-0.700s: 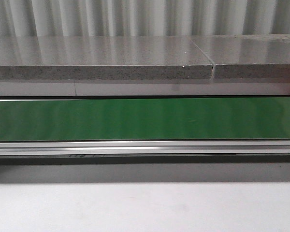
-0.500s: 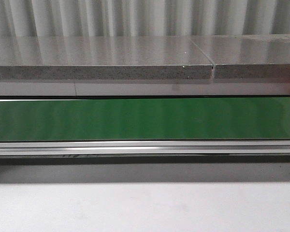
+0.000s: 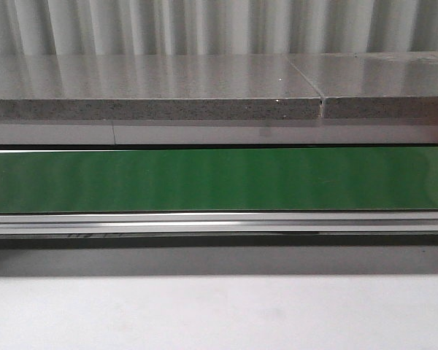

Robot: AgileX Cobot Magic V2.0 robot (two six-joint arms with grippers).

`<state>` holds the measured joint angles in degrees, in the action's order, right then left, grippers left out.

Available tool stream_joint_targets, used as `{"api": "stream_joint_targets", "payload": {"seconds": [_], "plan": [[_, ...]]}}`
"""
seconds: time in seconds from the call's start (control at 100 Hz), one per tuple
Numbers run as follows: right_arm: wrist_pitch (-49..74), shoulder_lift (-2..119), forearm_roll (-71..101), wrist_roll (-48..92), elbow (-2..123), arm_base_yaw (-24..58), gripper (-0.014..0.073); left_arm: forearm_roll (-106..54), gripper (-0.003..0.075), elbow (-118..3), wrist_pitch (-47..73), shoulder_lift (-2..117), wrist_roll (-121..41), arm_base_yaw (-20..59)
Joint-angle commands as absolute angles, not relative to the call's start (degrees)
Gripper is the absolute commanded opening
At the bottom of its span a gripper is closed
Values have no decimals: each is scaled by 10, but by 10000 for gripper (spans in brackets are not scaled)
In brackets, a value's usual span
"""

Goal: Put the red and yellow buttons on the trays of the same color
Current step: 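Lower the left gripper onto a red-capped button beside the belt and grasp it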

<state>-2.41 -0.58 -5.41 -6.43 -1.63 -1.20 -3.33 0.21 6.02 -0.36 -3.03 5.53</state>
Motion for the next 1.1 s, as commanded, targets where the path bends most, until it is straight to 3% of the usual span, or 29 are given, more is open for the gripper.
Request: {"api": "stream_joint_targets", "payload": {"seconds": [0.0,0.25,0.43,0.73,1.09], "plan": [[-69,-15,-58,-61,-13,-13,-57,-35,-20,28,14,-24,-24,53],[-69,-15,-58,-61,-13,-13,-57,-35,-20,8,33,-24,-24,53],[-69,-15,-58,-61,-13,-13,-57,-35,-20,-69,119,0,-24,53],[-69,-15,-58,-61,-13,-13,-57,-24,-20,-215,288,144,-24,53],[-69,-15,-58,-61,-13,-13,-57,-20,-19,-293,313,299,-19,53]]}}
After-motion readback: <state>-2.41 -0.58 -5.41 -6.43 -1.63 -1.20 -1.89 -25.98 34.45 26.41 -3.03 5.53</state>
